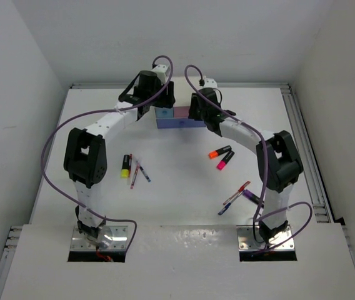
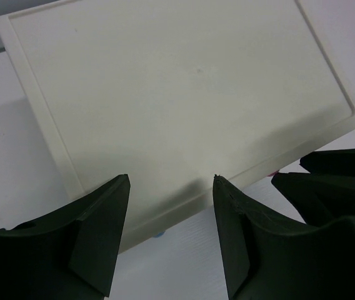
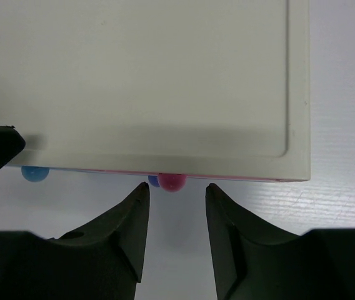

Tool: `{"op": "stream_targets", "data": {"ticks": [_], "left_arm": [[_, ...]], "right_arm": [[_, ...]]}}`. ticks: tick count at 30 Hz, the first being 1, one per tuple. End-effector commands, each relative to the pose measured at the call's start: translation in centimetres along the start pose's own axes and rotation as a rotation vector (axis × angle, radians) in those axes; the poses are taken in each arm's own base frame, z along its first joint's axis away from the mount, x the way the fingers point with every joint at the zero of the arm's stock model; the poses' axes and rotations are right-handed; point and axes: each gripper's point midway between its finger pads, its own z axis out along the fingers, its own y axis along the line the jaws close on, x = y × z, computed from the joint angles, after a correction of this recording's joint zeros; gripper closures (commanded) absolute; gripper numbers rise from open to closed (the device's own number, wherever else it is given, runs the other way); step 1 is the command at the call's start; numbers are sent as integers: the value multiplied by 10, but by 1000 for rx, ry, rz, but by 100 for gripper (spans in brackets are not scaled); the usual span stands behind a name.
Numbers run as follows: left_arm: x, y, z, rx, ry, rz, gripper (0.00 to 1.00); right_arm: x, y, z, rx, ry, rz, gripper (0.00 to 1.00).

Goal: Sort the stationery into containers
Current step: Open the drawer

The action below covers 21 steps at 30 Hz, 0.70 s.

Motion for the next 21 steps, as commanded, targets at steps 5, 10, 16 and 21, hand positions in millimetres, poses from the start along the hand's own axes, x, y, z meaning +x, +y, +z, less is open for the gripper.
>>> {"op": "stream_targets", "data": {"ticks": [5, 10, 16, 21], "left_arm": [[-27, 5, -2, 11, -70, -12, 38], [-26, 9, -3, 6, -69, -13, 38], [-27, 12, -3, 4, -71, -10, 38], [-27, 13, -2, 10, -69, -8, 38]], "right_arm": [[-20, 16, 10, -16, -67, 22, 61], [-22, 22, 14, -20, -77, 22, 61], [-25, 22, 15, 0, -92, 11, 63], [-26, 19, 15, 13, -94, 6, 69]]}}
